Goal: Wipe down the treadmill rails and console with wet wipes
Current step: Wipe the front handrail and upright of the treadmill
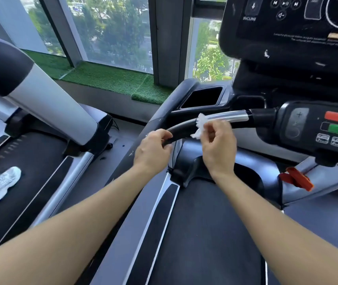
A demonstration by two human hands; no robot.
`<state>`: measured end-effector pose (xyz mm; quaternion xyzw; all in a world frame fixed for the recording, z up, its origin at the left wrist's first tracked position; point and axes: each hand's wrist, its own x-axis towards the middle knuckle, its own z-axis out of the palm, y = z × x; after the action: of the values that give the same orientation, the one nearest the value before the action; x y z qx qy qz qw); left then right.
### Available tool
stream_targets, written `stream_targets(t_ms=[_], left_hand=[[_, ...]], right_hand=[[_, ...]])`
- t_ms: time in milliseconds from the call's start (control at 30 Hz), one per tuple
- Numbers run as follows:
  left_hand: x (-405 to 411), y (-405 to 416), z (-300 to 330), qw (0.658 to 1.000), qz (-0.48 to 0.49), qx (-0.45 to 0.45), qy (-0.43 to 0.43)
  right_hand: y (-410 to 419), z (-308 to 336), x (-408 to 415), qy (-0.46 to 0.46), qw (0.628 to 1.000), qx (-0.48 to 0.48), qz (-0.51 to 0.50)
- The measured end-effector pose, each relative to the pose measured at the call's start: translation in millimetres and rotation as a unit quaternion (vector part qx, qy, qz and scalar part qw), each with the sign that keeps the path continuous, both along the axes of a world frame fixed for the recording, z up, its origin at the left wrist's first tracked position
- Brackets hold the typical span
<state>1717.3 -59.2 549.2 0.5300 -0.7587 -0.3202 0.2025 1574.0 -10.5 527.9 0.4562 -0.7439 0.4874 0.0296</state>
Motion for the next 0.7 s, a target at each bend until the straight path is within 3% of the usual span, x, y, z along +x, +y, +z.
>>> stream_targets(t_ms=[67, 233, 433, 567, 700], left_hand=[[19, -10, -8, 0.996, 0.001, -0.067, -0.063], [49, -17, -31, 0.988, -0.02, -0.12, -0.099], [60, -24, -44, 0.979, -0.028, -0.157, -0.123], [62, -27, -46, 0.978, -0.041, -0.165, -0.124], [68, -29, -47, 0.972, -0.057, -0.173, -0.149]], right_hand=[[-11, -10, 0, 0.052, 0.997, -0.019, -0.053], [-30, -36, 22, 0.099, 0.989, -0.075, -0.078], [-59, -74, 50, 0.094, 0.995, -0.016, 0.01], [-67, -95, 83, 0.156, 0.985, 0.003, 0.068], [-54, -72, 66, 0.095, 0.994, -0.061, 0.007]])
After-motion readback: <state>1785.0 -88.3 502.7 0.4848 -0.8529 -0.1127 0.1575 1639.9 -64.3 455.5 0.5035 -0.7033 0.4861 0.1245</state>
